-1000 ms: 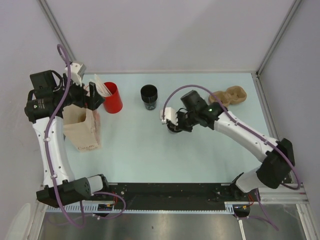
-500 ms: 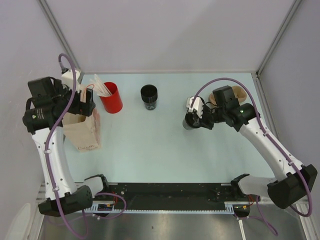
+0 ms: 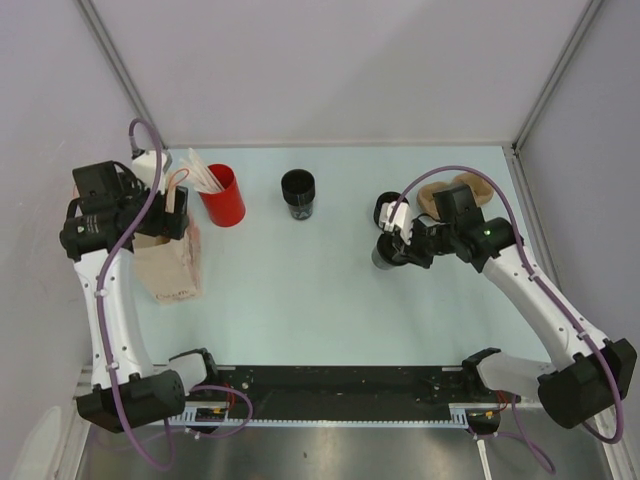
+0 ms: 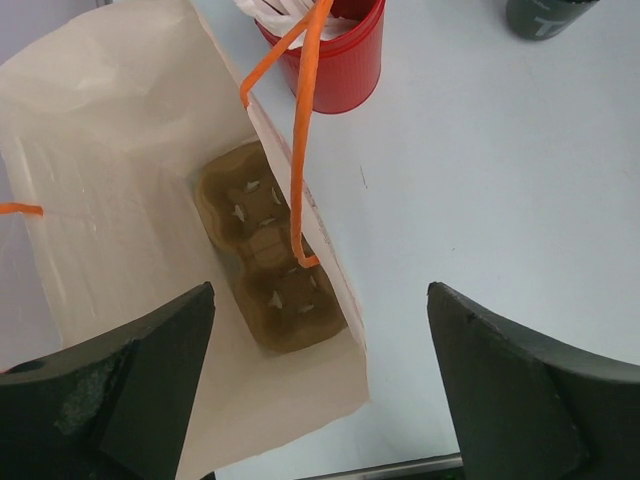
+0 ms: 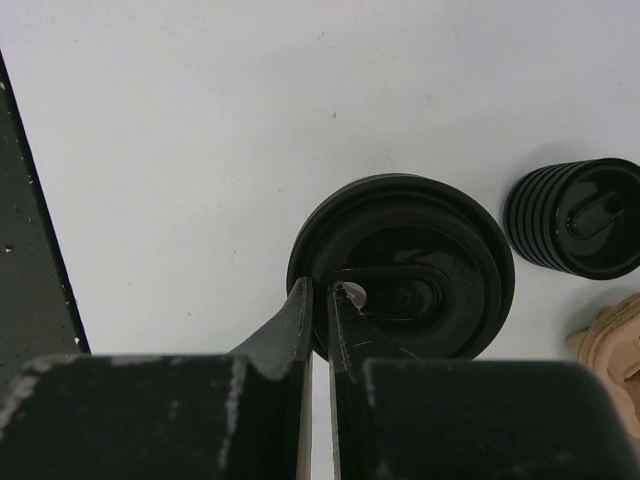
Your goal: Pack the takeout coffee
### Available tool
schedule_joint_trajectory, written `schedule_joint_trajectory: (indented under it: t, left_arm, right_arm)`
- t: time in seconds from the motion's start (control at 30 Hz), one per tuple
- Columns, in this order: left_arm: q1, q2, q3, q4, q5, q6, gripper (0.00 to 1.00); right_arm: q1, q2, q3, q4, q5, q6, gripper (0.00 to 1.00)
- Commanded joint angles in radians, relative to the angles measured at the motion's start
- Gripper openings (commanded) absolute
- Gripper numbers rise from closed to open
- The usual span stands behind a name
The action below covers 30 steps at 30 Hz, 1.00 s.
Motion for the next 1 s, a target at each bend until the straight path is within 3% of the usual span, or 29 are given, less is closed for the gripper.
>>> schedule_joint_trajectory:
  t: [0.0,0.33,0.43,0.63,0.83,0.97]
  left_arm:
    - [0.007,0.008,-0.023,0.043,0.014,0.001,0.88]
    - [0.004,0.034,-0.074,0.087,0.016,0.007,0.72]
    - [0.001,0.045,-0.086,0.1,0.027,0.012,0.52]
    - [-0.006,0.057,-0.091,0.103,0.041,0.021,0.22]
    - [-0.022,0.037,-0.08,0.084,0.039,0.035,0.08]
    - [-0.04,0.01,-0.076,0.054,0.05,0.052,0.05]
  right_arm:
    - [-0.011,-0.046,-0.015,0.049,-0.029,0.008,0.0]
    - [-0.018,-0.068,-0.026,0.057,-0.031,0.008,0.0]
    - [-0.022,-0.071,-0.027,0.058,-0.031,0.011,0.0]
    - [-0.03,-0.077,-0.027,0.061,-0.031,0.014,0.0]
    - [-0.044,-0.086,-0.027,0.064,-0.029,0.016,0.0]
    - [-0.05,-0.088,-0.027,0.066,-0.029,0.017,0.0]
